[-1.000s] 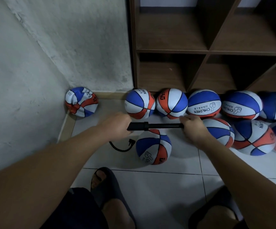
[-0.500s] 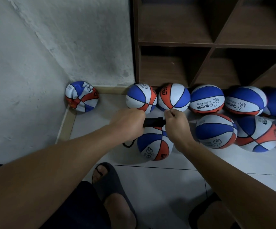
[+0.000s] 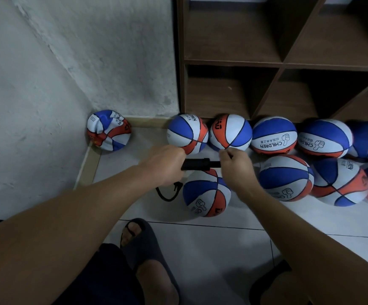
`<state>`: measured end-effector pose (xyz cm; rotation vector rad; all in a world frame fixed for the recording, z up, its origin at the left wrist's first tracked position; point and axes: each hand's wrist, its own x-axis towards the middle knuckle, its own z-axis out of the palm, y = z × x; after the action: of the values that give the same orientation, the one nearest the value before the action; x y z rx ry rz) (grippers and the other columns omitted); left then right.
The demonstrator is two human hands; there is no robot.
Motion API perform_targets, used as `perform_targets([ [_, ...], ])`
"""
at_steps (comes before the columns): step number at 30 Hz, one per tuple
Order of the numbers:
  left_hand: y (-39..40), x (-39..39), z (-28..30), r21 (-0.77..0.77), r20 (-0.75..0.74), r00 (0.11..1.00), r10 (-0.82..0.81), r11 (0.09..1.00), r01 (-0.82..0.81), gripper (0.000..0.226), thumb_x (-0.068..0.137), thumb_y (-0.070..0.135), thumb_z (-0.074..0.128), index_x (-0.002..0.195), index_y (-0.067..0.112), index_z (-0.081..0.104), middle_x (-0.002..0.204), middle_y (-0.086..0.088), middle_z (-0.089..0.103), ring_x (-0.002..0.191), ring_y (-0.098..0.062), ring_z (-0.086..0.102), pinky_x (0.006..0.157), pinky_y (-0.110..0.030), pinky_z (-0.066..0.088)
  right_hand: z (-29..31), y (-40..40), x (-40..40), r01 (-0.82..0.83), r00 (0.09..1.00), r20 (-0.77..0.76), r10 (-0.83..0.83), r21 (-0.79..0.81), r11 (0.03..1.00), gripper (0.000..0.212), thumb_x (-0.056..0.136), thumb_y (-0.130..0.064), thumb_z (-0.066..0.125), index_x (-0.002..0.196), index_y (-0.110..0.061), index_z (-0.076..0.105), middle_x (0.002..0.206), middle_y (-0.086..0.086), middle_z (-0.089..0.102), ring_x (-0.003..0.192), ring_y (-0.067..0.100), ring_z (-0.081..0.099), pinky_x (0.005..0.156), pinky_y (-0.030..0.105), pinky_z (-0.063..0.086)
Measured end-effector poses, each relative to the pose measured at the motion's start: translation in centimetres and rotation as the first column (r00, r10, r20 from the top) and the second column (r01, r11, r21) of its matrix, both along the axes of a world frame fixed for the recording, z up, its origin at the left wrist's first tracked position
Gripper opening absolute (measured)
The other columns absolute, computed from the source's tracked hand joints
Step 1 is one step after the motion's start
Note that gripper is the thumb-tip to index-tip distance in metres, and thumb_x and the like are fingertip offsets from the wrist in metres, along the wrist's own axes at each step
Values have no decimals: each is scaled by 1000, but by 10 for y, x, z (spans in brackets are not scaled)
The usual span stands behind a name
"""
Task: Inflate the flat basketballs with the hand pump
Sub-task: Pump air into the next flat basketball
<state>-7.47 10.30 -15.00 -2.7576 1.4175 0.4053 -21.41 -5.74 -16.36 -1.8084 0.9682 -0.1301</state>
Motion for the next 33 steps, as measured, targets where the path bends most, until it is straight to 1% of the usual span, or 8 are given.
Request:
perform_targets([
  [3, 12, 17, 2, 23, 7, 998, 65, 998, -65, 28, 94, 33, 69, 70, 24, 58, 66, 5, 60, 56, -13, 56, 48, -28, 30, 1, -39, -9, 130, 991, -34, -129, 54, 990, 32, 108, -27, 51, 88, -2, 57, 70, 8, 44, 63, 21, 40, 60, 36, 35],
  [6, 18, 22, 0, 47, -71, 995, 77, 996, -74, 32, 97, 38, 69, 70, 24, 59, 66, 3, 61, 56, -14, 57, 48, -28, 32, 0, -56, -14, 124, 991, -53, -120, 87, 988, 32, 107, -31, 52, 86, -7, 55, 71, 10, 42, 65, 23, 38, 63, 38, 34],
  [9, 10, 9, 1, 43, -122, 990, 70, 997, -65, 34, 100, 34, 69, 72, 20, 56, 67, 3, 57, 55, -11, 52, 48, -26, 29, -1, -39, -10, 170, 985, -32, -168, 109, 979, 26, 108, -26, 50, 87, -11, 54, 67, 4, 40, 60, 19, 37, 56, 33, 33],
  [12, 0, 2, 10, 24, -56, 998, 22, 999, -21, 36, 102, 27, 65, 71, 20, 49, 65, 5, 50, 54, -8, 43, 47, -24, 23, -8, -10, -5, 224, 973, 41, -228, 92, 970, 30, 108, -25, 50, 87, -5, 58, 65, 2, 46, 58, 16, 39, 56, 35, 36],
  [17, -3, -6, 11, 59, 57, 998, -16, 998, 13, 22, 98, 27, 70, 81, 21, 57, 68, 6, 50, 55, -9, 43, 49, -26, 27, -16, 12, -1, 183, 978, 78, -192, 105, 977, 35, 107, -27, 47, 82, -4, 54, 67, 12, 51, 62, 18, 46, 59, 40, 40],
  [19, -4, -9, 8, 70, 82, 996, -30, 997, 24, 21, 96, 31, 71, 80, 23, 59, 68, 6, 53, 54, -12, 47, 49, -27, 29, -16, 17, 0, 157, 982, 90, -165, 92, 983, 36, 108, -27, 46, 77, -8, 49, 64, 6, 45, 58, 14, 42, 57, 36, 36],
  [25, -7, -13, 4, 96, 62, 997, -43, 995, 37, 20, 96, 29, 72, 80, 19, 64, 68, 3, 58, 57, -15, 54, 52, -27, 35, -18, 27, 4, 111, 988, 99, -120, 94, 989, 34, 107, -23, 48, 74, -13, 44, 62, 0, 38, 54, 11, 33, 54, 33, 29],
  [33, -5, 4, 13, 24, -18, 999, -46, 999, 47, 31, 102, 39, 66, 78, 19, 63, 65, 6, 55, 54, -7, 47, 48, -26, 26, -2, 6, 8, 5, 999, 39, -9, 114, 993, 34, 109, -29, 49, 79, -15, 52, 64, -1, 44, 56, 12, 39, 56, 34, 36],
])
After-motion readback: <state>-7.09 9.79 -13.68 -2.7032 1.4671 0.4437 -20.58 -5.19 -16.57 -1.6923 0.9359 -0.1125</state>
